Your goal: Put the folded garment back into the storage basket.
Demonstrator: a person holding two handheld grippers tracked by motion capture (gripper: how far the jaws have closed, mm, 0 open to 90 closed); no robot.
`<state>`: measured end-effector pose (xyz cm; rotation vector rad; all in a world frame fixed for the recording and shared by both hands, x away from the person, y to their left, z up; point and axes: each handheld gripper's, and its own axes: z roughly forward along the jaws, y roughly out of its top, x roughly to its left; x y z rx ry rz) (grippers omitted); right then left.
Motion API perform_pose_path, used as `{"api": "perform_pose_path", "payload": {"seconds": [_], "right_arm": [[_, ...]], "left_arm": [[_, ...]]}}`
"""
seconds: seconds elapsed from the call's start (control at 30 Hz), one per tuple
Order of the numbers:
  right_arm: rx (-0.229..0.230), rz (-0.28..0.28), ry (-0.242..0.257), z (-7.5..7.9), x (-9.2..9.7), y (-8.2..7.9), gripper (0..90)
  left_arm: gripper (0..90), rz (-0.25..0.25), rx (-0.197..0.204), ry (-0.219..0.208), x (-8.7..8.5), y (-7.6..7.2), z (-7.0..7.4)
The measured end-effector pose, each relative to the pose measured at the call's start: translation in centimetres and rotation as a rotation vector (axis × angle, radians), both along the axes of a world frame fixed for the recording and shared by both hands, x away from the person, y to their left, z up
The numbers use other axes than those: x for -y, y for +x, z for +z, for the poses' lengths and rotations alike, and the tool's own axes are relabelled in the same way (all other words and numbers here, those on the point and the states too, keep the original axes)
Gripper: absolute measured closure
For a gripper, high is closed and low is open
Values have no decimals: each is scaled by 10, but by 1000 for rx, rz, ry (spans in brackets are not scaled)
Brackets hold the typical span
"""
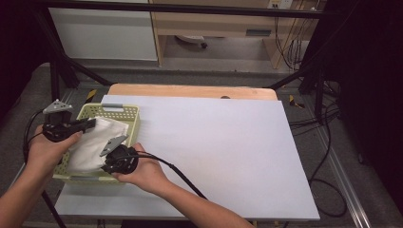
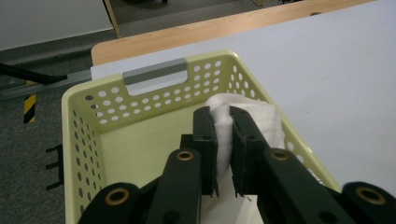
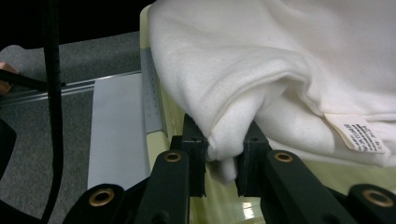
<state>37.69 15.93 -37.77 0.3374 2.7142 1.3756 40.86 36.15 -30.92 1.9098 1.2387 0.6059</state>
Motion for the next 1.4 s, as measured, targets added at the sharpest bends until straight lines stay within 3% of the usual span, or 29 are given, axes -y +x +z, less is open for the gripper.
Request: {"api": "perform_pose_path", "payload": {"seconds": [0.47, 0.9, 1.4], "right_arm": [[-15, -26, 10, -8, 5, 7, 770], [0, -46, 45, -3, 9, 17, 770], [14, -50, -2, -6, 9, 23, 770]], "left_arm": [[815, 22, -28, 7, -3, 16, -16], [815, 59, 11, -28, -4, 26, -9], [814, 63, -9, -21, 1, 35, -18]]}}
